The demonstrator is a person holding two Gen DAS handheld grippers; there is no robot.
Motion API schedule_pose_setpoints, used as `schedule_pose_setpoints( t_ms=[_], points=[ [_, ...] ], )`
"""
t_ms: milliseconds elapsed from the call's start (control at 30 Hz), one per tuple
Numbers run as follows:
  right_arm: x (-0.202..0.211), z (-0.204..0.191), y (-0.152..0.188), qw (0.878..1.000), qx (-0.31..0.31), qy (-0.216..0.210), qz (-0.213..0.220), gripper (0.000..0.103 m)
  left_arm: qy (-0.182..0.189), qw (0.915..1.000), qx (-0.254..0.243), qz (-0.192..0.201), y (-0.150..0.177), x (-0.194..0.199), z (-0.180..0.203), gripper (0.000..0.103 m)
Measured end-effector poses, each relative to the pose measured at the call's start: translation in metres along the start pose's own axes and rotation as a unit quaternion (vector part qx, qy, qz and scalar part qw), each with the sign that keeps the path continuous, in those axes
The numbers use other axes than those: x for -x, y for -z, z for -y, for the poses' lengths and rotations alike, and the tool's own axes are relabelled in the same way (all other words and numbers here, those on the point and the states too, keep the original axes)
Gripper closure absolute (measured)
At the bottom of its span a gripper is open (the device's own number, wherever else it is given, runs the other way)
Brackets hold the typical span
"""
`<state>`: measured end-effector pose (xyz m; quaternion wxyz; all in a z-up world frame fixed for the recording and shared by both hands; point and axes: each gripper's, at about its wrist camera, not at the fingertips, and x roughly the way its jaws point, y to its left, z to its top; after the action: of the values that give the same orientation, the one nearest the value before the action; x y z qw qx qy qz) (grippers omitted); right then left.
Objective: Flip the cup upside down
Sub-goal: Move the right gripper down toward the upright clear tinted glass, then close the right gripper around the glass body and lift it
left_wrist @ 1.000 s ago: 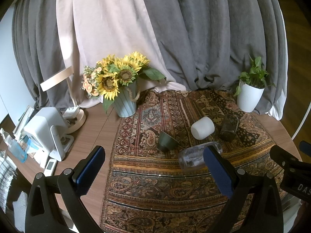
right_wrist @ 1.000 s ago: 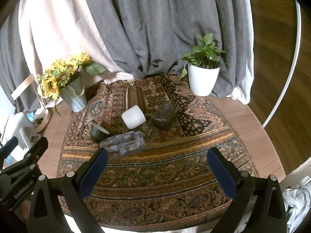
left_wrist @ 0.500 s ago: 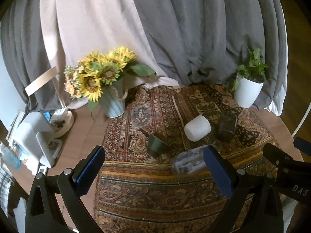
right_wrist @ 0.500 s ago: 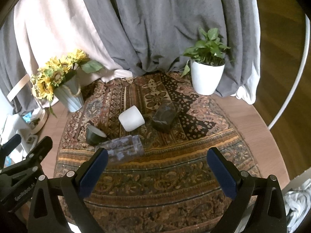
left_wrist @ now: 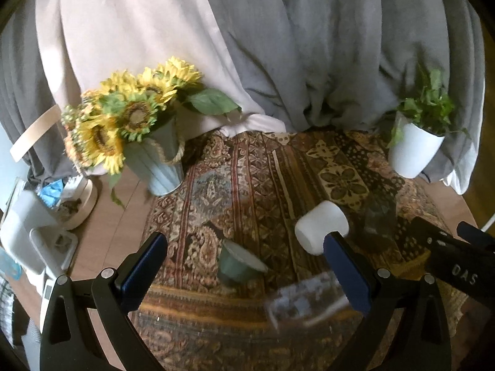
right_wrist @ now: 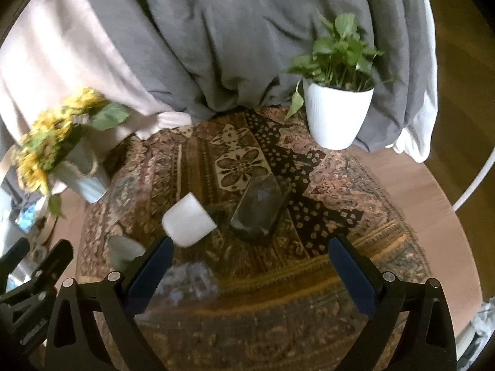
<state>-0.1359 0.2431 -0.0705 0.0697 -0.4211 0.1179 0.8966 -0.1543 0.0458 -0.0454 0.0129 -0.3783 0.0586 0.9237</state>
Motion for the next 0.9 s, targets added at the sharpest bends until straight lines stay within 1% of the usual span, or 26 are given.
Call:
schedule_pose_setpoints(
  t_ms=[100,300,500,733,833,900],
  points=[
    [-0.025,0.0,-0.012,1.0,-0.014,0.003,-0.007,0.002,-0.006,1.0,-0.005,-0.005,-0.011,-0.019,0.004,0.0],
    [-0.077,0.003,-0.025,0.998,-0.049,0.008,-0.045,0.004,-0.004,0.9997,-0.017,-0.019,-0.022,-0.051,0.014,0.0],
    [-0.117,0.007,-0.025,0.994,-0.065,0.02,-0.087,0.008,0.002,0.9992,-0.017,-0.037,-0.025,-0.076,0.02,0.0],
    [-0.148,0.009,-0.025,0.99,-0.071,0.024,-0.118,0.011,-0.001,0.9985,-0.017,-0.052,-0.023,-0.094,0.025,0.0],
    [-0.159,0.011,-0.025,0.989,-0.072,0.024,-0.131,0.018,-0.004,0.9981,-0.017,-0.059,-0.021,-0.101,0.026,0.0],
    [-0.164,0.012,-0.024,0.988,-0.071,0.028,-0.138,0.026,-0.002,0.998,-0.014,-0.062,-0.02,-0.104,0.026,0.0]
  ],
)
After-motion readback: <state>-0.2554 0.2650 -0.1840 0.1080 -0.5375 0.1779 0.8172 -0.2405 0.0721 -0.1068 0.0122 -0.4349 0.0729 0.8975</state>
